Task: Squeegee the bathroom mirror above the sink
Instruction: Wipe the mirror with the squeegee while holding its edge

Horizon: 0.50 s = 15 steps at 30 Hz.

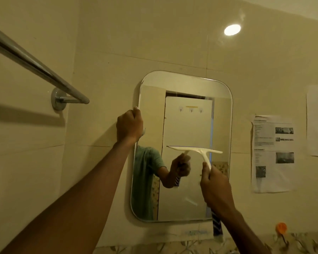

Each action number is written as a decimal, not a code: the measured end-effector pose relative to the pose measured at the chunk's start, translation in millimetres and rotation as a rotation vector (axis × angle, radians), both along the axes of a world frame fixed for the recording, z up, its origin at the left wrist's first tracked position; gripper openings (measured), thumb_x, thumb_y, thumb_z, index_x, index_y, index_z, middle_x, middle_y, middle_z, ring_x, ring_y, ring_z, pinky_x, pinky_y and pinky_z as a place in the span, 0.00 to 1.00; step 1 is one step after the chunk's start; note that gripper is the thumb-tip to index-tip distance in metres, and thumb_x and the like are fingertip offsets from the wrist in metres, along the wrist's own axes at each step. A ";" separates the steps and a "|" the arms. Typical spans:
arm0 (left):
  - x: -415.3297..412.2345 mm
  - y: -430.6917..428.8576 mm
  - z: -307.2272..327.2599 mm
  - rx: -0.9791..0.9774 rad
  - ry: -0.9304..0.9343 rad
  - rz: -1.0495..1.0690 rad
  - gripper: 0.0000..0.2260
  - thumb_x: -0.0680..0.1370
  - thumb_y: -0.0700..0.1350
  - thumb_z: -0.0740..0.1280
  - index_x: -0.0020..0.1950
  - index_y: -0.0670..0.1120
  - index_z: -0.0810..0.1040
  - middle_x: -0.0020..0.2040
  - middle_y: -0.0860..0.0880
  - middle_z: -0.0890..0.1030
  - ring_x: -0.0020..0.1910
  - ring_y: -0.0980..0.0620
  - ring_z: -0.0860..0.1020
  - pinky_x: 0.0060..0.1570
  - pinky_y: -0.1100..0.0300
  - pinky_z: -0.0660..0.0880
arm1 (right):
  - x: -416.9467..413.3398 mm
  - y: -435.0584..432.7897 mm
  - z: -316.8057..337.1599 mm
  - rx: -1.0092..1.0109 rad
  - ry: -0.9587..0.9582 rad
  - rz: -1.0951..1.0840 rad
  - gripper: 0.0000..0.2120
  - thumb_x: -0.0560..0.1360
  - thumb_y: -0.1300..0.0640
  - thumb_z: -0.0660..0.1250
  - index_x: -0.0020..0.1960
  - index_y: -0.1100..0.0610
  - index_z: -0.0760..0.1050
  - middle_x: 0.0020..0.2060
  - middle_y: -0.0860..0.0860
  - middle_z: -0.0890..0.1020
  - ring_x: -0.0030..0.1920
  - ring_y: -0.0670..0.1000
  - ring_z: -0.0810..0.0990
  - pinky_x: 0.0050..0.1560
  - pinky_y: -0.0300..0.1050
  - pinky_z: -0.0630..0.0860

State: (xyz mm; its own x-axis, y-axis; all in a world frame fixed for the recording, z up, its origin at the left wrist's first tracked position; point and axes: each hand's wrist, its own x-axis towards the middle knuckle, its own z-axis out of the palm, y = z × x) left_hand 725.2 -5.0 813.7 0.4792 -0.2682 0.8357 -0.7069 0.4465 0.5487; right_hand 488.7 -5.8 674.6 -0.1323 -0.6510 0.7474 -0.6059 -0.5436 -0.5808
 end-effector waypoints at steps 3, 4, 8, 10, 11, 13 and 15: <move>-2.5 2.8 -9.9 0.004 0.011 -0.007 0.23 0.83 0.50 0.51 0.46 0.36 0.79 0.45 0.38 0.81 0.42 0.44 0.77 0.43 0.57 0.72 | 2.8 11.9 46.0 -0.089 -0.013 0.020 0.20 0.82 0.47 0.52 0.39 0.55 0.73 0.28 0.52 0.77 0.26 0.50 0.76 0.24 0.44 0.73; -1.9 3.1 -11.2 0.002 0.014 -0.007 0.23 0.83 0.50 0.51 0.47 0.35 0.79 0.45 0.37 0.82 0.44 0.43 0.78 0.44 0.57 0.72 | 4.9 11.4 67.7 -0.131 -0.018 0.036 0.19 0.82 0.48 0.52 0.39 0.54 0.72 0.28 0.50 0.75 0.25 0.48 0.73 0.23 0.40 0.70; 1.1 4.0 -11.2 0.014 0.018 -0.018 0.23 0.83 0.50 0.51 0.47 0.36 0.79 0.46 0.37 0.82 0.47 0.41 0.79 0.47 0.55 0.74 | 15.5 2.2 119.1 -0.167 -0.018 0.091 0.17 0.83 0.49 0.52 0.39 0.54 0.69 0.28 0.51 0.74 0.24 0.47 0.72 0.25 0.42 0.74; 1.6 3.4 -12.5 0.015 0.018 -0.028 0.23 0.83 0.51 0.51 0.44 0.38 0.79 0.44 0.38 0.82 0.46 0.41 0.80 0.49 0.53 0.76 | 18.1 -3.4 99.4 -0.117 -0.017 0.102 0.16 0.83 0.48 0.52 0.40 0.53 0.70 0.29 0.52 0.75 0.24 0.48 0.73 0.25 0.43 0.75; 1.8 3.2 -14.6 0.008 0.016 -0.029 0.22 0.83 0.51 0.51 0.42 0.39 0.78 0.42 0.39 0.81 0.44 0.42 0.80 0.49 0.51 0.77 | 19.4 -5.7 79.5 -0.098 -0.013 0.089 0.16 0.82 0.48 0.52 0.41 0.54 0.71 0.28 0.51 0.75 0.24 0.47 0.72 0.23 0.41 0.72; 1.8 2.3 -23.8 -0.013 0.013 -0.014 0.21 0.83 0.50 0.51 0.40 0.42 0.76 0.39 0.42 0.79 0.41 0.45 0.78 0.46 0.53 0.76 | 20.5 -7.6 30.7 -0.079 0.005 0.016 0.17 0.82 0.48 0.52 0.41 0.54 0.72 0.27 0.49 0.74 0.23 0.44 0.71 0.20 0.32 0.64; 1.3 2.0 -34.3 -0.034 0.008 -0.005 0.20 0.83 0.49 0.52 0.42 0.40 0.77 0.40 0.42 0.80 0.39 0.47 0.76 0.44 0.55 0.75 | 19.4 -3.7 -14.3 -0.054 0.003 -0.021 0.16 0.82 0.49 0.53 0.38 0.52 0.69 0.27 0.48 0.74 0.24 0.43 0.71 0.20 0.32 0.63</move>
